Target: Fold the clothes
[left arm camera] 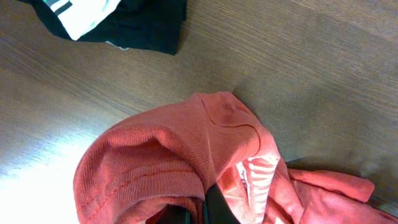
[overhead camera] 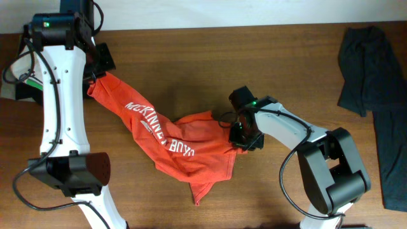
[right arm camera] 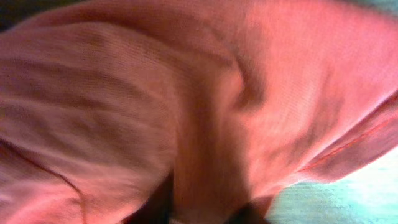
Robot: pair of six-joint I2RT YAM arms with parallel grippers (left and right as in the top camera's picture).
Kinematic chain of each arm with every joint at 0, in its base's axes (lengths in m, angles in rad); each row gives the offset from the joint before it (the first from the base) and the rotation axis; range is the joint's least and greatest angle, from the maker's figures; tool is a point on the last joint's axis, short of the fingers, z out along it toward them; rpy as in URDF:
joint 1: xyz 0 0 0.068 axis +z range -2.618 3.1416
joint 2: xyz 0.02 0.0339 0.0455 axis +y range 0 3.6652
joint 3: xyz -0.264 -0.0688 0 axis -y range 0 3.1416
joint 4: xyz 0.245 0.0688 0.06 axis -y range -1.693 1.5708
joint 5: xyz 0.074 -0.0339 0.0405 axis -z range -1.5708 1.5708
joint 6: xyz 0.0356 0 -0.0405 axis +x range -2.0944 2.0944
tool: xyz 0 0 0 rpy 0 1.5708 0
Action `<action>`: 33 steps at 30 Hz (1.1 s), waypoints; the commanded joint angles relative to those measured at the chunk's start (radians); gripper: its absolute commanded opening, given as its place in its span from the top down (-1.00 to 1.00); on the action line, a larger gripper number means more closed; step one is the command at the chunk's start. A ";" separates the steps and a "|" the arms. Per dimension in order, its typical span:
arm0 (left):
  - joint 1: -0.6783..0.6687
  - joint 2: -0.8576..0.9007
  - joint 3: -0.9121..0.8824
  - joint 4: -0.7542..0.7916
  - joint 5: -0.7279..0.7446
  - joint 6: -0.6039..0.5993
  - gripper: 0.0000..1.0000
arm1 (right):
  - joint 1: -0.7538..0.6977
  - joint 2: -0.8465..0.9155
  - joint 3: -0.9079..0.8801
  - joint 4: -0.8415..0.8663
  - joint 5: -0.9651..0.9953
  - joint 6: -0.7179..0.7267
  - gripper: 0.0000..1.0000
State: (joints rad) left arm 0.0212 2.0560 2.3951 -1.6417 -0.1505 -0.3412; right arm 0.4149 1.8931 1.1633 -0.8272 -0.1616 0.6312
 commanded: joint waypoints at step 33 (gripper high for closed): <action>0.000 0.007 -0.364 0.267 0.031 -0.014 0.99 | -0.067 0.051 0.464 -0.467 -0.046 -0.411 -0.97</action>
State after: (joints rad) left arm 0.0200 2.0560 2.0327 -1.3754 -0.1272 -0.3420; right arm 0.2405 1.9644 1.6947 -1.2911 -0.2802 0.2642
